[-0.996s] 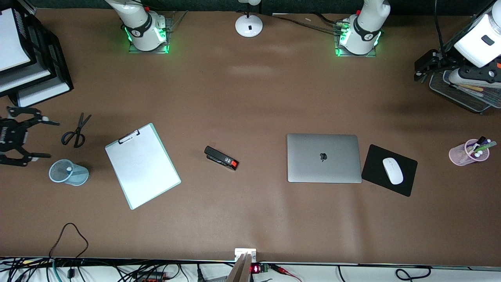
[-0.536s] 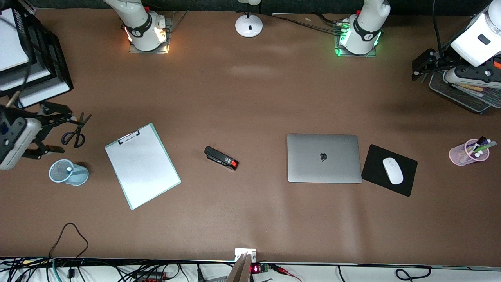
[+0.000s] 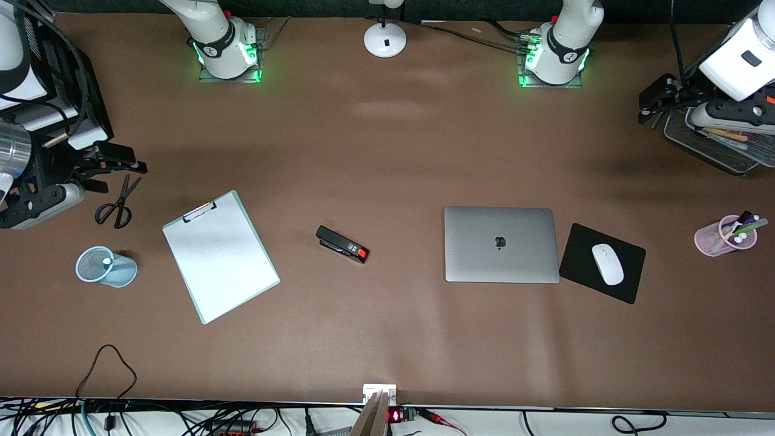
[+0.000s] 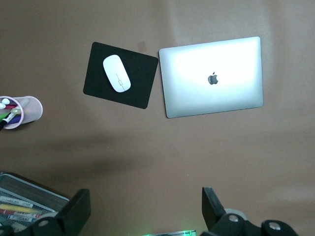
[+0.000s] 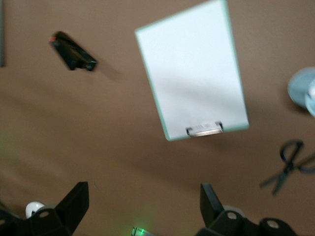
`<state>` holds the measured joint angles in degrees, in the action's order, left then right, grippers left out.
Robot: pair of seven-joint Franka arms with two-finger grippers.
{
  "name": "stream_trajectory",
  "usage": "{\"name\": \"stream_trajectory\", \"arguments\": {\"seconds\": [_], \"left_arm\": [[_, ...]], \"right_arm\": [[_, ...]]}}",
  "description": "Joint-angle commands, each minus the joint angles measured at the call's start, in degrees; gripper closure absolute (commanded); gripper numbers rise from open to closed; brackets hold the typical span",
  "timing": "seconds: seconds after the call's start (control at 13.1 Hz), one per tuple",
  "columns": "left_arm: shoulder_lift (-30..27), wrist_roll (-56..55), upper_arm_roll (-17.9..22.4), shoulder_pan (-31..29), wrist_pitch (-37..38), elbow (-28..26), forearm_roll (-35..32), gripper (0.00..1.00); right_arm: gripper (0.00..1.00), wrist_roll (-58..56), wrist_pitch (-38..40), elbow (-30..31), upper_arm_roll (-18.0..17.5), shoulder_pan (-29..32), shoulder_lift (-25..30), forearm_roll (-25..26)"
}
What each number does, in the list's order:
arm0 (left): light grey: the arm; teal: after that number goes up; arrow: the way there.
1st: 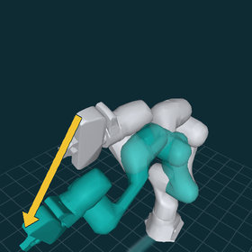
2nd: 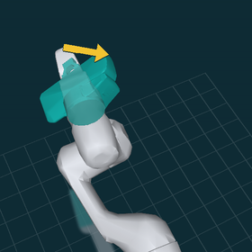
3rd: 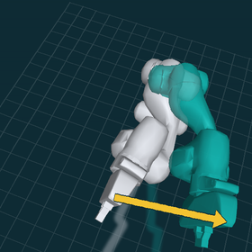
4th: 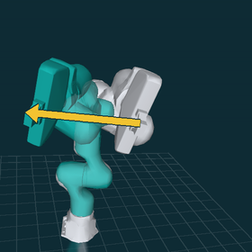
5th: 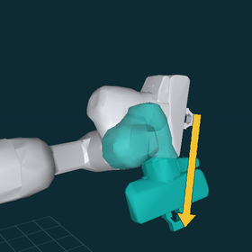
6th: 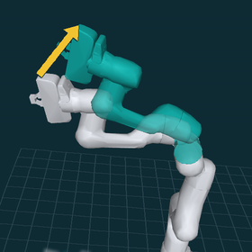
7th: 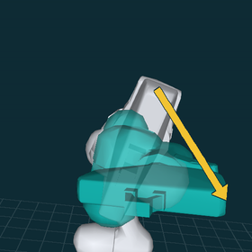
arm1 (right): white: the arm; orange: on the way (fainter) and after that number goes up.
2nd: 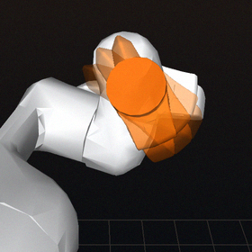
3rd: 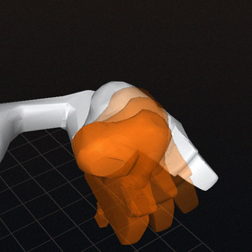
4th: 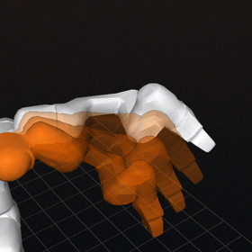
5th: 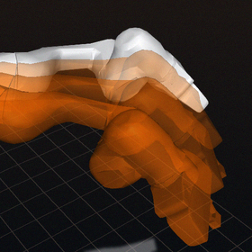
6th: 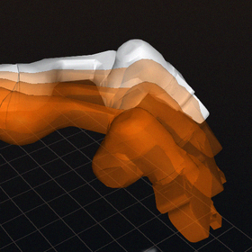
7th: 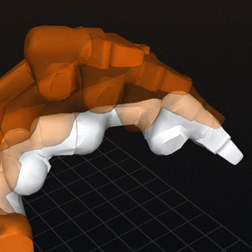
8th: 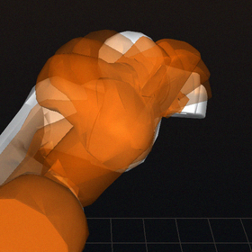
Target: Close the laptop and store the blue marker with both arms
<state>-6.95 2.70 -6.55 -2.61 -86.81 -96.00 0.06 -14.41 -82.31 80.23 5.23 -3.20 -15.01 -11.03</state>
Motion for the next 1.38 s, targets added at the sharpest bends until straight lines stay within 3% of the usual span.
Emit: {"name": "stream_trajectory", "arguments": {"seconds": [0.0, 0.31, 0.77, 1.07, 1.3], "left_arm": [[-1.40, 0.64, 0.14, -0.55, 0.50, -0.07, -0.06, 0.00], [-1.40, 0.72, 0.14, -0.99, 0.32, -0.07, 0.38, 0.00], [-1.40, 1.60, 0.05, -0.99, 0.15, -0.16, 0.56, 0.00], [-1.40, 1.52, 0.05, -0.99, 0.32, -0.16, 0.56, 0.00], [-1.40, 1.52, 0.05, -0.99, 0.32, -0.07, 0.56, 0.00]], "right_arm": [[0.00, 9.98, -1.01, 5.71, 0.04, -1.37, 3.84, 6.00], [0.00, 15.45, -1.88, 8.10, 0.04, -1.72, 7.70, 15.41], [0.00, 14.23, -6.02, 8.45, 0.30, -0.49, 9.64, 14.38], [0.00, 14.14, -9.60, 16.95, 0.39, 1.62, 15.78, 12.26], [0.00, 13.44, -9.80, 18.82, 0.21, 1.53, 17.81, 12.53]]}}
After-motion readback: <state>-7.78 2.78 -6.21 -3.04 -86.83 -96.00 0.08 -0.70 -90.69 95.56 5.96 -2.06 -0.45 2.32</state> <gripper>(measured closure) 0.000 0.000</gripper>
